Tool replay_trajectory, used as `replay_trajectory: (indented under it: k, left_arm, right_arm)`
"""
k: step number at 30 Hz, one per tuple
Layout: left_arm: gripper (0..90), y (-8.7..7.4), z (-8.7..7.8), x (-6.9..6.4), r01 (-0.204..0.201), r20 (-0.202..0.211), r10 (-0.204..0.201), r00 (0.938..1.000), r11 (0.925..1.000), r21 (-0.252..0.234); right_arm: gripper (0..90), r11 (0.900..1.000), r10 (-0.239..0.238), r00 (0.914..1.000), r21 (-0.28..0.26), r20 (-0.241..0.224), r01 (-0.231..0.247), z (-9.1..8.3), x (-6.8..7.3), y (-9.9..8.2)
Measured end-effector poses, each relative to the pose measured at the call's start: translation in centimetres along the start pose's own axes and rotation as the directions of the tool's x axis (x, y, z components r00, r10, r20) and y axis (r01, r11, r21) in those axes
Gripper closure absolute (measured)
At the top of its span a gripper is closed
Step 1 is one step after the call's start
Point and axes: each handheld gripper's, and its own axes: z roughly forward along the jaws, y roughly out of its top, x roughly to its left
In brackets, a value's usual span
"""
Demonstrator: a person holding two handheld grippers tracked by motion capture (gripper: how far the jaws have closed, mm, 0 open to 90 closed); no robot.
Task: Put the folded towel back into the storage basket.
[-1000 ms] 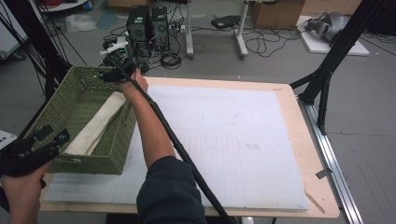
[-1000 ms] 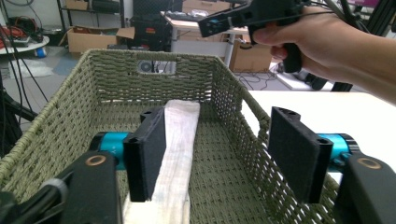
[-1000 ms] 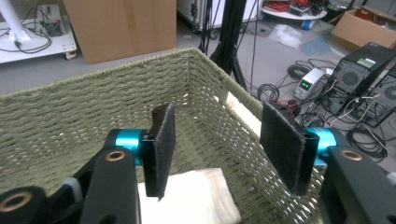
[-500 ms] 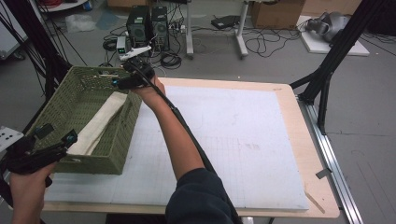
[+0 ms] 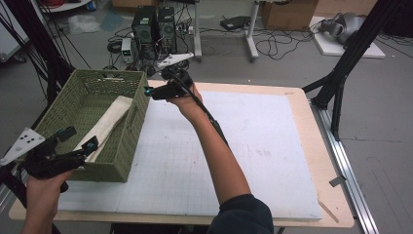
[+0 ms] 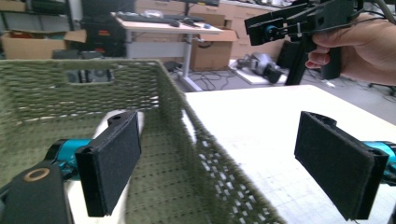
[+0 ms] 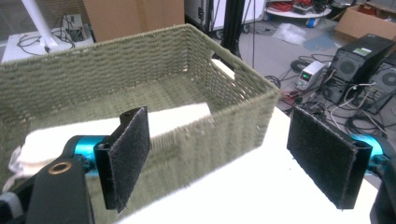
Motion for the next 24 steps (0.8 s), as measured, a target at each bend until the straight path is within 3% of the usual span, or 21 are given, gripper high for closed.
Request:
replay_trajectory:
  k: [12, 18, 24]
  left_arm:
    - [15.0, 0.1, 2.4, -2.7, -0.018, 0.118, 0.015, 0.9929, 0.9995, 0.026]
    - [15.0, 0.1, 3.6, -4.2, -0.020, 0.180, 0.015, 0.9835, 0.9995, 0.026]
    - [15.0, 0.0, 4.8, -5.7, -0.027, 0.258, 0.019, 0.9661, 0.9993, 0.027]
  right_arm:
    - [16.3, 0.9995, 0.031, 0.9985, -0.009, 0.046, -0.030, -5.4, -1.4, -3.7]
    - [16.4, 0.9987, 0.043, 0.9965, -0.030, 0.071, -0.041, -8.5, -1.9, -5.8]
    - [16.3, 0.9985, 0.050, 0.9936, -0.025, 0.101, -0.048, -11.3, -2.1, -7.9]
